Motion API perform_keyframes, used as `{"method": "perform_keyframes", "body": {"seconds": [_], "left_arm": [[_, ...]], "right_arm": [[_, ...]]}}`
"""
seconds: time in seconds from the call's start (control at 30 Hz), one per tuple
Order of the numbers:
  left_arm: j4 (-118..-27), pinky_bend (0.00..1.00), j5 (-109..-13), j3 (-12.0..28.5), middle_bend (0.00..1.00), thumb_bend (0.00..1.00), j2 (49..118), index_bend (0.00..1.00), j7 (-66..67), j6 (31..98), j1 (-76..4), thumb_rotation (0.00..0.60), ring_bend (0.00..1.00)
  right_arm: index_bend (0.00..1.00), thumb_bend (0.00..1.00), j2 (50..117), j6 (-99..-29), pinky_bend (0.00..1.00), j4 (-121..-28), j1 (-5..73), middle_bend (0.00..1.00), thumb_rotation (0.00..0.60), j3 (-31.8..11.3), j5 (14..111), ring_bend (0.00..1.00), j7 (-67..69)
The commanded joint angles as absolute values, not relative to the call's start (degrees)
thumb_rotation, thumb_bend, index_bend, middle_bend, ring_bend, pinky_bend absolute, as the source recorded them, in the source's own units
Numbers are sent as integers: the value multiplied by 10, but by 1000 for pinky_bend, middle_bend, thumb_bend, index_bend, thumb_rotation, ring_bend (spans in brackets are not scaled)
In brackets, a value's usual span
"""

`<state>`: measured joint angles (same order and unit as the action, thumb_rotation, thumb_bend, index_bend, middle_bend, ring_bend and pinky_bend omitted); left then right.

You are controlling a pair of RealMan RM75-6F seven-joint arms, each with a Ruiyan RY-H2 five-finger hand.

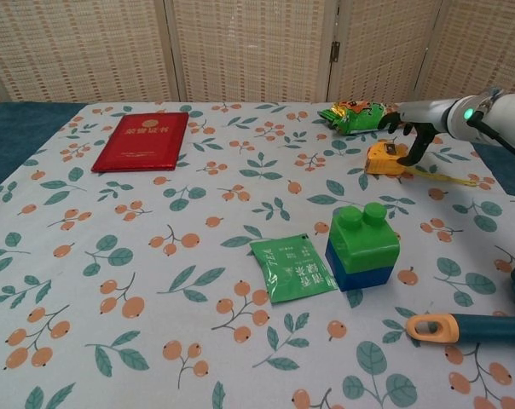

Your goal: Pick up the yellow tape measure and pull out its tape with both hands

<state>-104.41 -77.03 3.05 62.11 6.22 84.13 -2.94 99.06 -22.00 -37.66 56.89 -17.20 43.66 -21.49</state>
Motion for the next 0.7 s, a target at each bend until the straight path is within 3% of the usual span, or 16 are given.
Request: {"method": "perform_keyframes", "body": {"seconds": [0.03, 0.27, 0.7], "left_arm": [[-1043, 0, -769, 30, 153, 338, 622, 268, 64, 840, -29, 600, 92], [-1041, 0, -766, 30, 152, 338, 621, 259, 62, 839, -28, 600, 91], [-1032, 0, -772, 31, 146, 338, 625, 248, 52, 832, -32, 600, 86]], "right_arm": [[125, 489, 1000, -204, 59, -362, 583, 171, 600, -160, 420, 130, -222], [124, 490, 1004, -199, 59, -366, 589, 214, 600, -145, 414, 139, -208], [119, 489, 854, -300, 72, -640, 513, 232, 600, -98, 480, 171, -180]]}}
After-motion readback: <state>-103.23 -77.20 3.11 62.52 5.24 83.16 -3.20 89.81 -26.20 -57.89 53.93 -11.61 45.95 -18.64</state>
